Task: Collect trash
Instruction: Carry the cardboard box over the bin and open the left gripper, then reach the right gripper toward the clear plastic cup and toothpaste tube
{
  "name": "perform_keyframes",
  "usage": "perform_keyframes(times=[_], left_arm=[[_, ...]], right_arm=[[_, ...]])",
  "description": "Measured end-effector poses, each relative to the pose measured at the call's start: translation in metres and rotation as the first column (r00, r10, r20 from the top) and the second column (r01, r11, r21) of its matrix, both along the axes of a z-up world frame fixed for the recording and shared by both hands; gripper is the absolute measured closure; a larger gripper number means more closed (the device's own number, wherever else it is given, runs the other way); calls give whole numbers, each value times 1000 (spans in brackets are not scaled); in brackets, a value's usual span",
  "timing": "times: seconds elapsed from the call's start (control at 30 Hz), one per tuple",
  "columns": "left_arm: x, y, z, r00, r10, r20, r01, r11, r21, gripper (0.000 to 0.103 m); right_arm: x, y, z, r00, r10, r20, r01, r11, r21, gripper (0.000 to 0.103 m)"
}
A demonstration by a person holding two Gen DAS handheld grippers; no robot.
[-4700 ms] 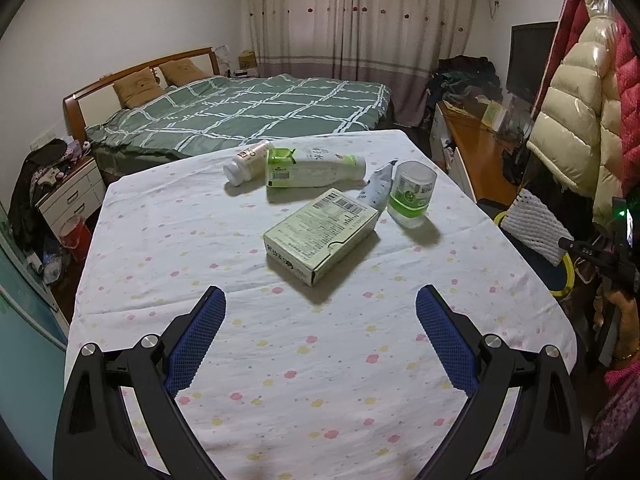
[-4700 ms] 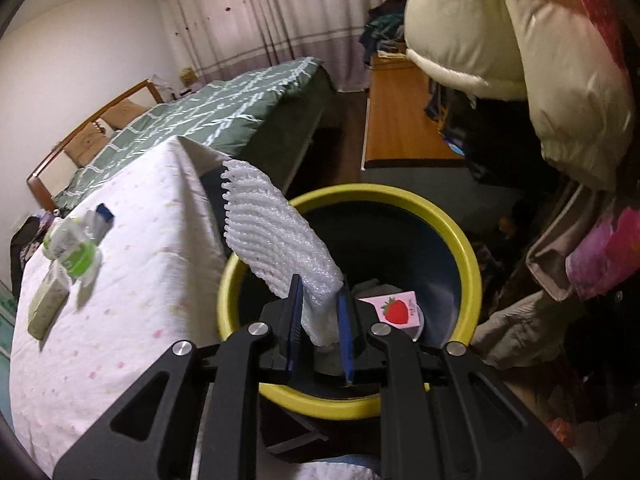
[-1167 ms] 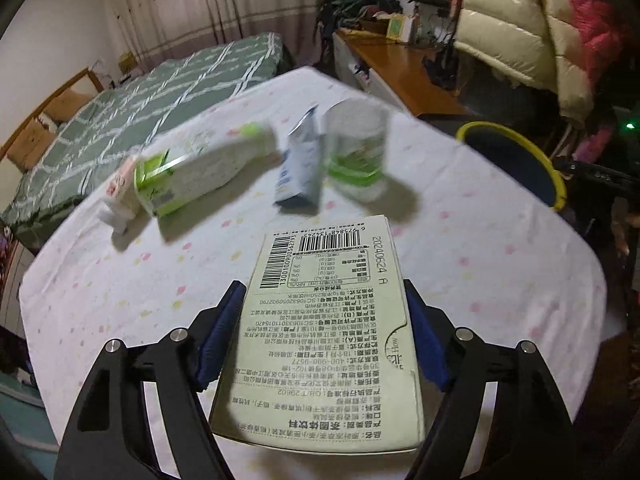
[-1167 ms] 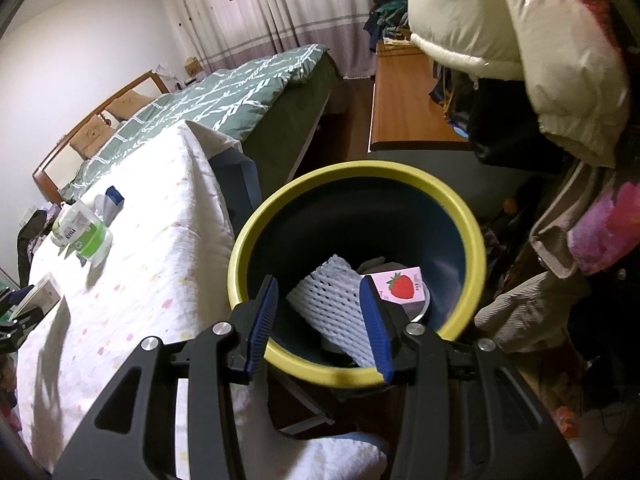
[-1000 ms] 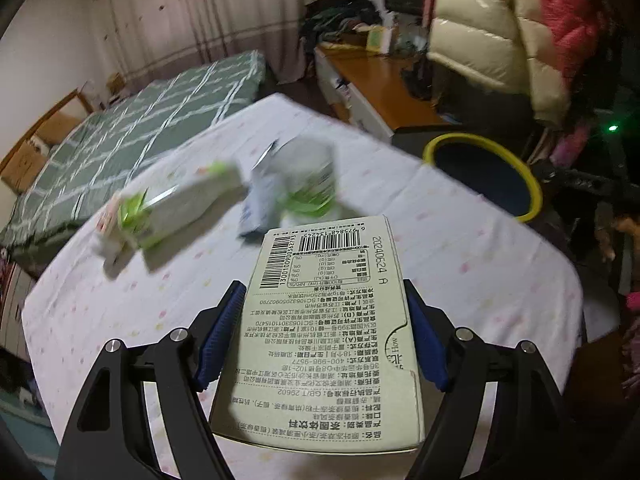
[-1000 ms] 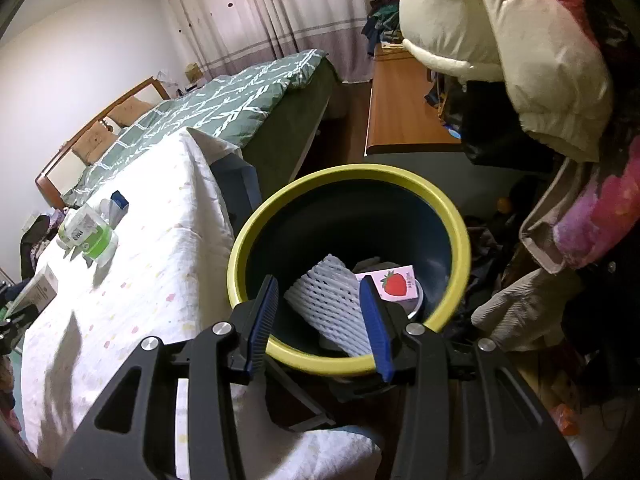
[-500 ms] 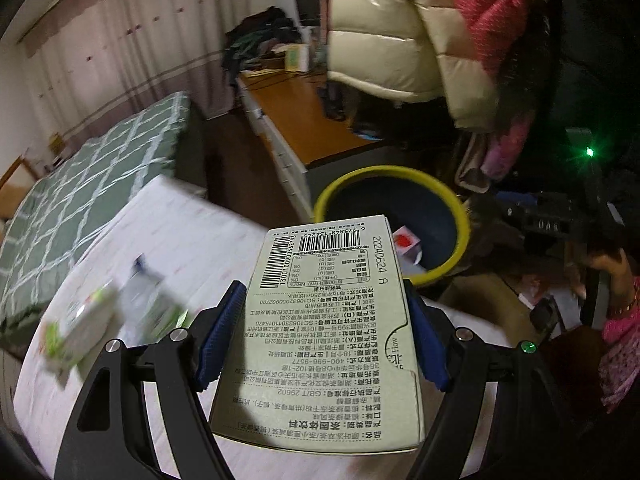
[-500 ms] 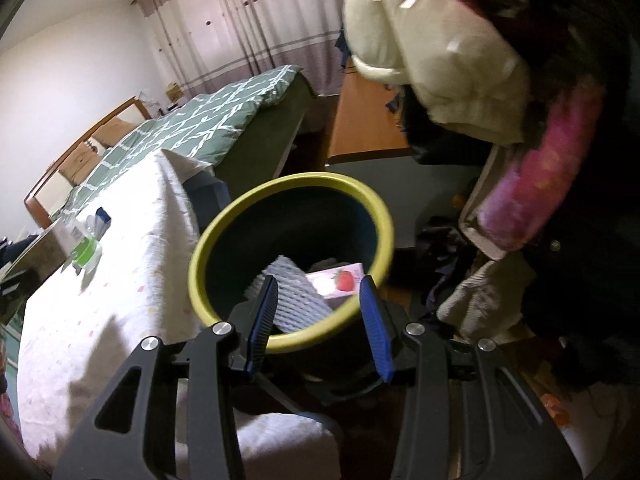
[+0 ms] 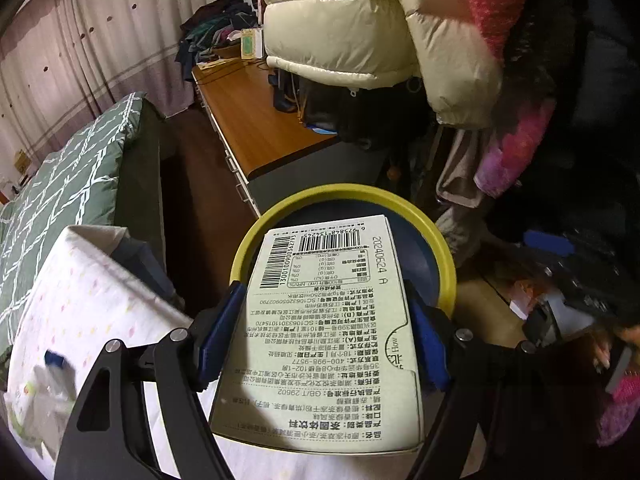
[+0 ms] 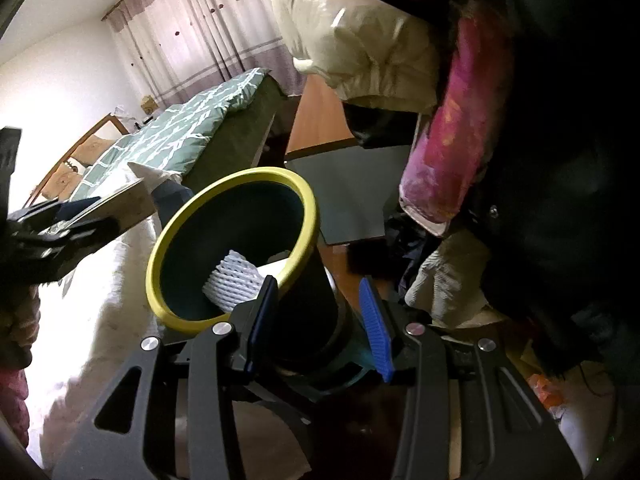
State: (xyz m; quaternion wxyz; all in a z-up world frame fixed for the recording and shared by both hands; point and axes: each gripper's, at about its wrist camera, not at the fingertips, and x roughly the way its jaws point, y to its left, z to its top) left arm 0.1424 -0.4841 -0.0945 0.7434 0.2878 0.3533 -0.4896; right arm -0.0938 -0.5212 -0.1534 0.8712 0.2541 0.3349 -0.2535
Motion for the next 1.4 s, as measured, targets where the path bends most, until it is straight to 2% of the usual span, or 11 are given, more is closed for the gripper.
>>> perform_keyframes(times=[0.1,0.17,0.3,0.47,0.57,0.67,0.77,1.0,1.13,1.27,1.4], left_arm=[[9,-15,-8,1000,30,6,-30,1000,-5,25],[13,-17,-9,998,62,21,-62,998,-11,16],[18,4,7,992,125,28,-123,990,-68,12],[14,62,39,973,219,73,-208,969,-137,10],[8,106,56,956,282,75,-266,948,-174,9],[-1,154,72,927,363,90,-337,916,-219,7],[-8,207,85,887,451,101,-412,871,-265,5],[-22,329,95,727,671,149,-607,729,-317,5],[-29,385,88,647,753,116,-688,643,-337,5],[-32,431,75,588,806,64,-748,572,-337,5],[-34,458,62,558,829,34,-778,536,-328,5]], right_arm=[[0,-1,-1,1000,-4,-5,4,1000,0,62],[1,0,-2,1000,-2,-10,2,1000,1,62],[4,7,-1,1000,14,-13,-14,1000,1,62],[9,14,1,999,32,-5,-32,999,1,62],[14,21,4,999,53,-2,-53,999,-6,62],[21,30,8,997,73,-2,-73,997,-13,61],[28,37,12,996,92,-3,-92,995,-25,58],[53,68,23,986,165,-11,-165,985,-54,58],[75,93,27,972,232,-24,-233,970,-68,57],[108,130,34,943,332,-37,-334,939,-81,57],[140,166,41,908,418,-44,-420,902,-98,57]])
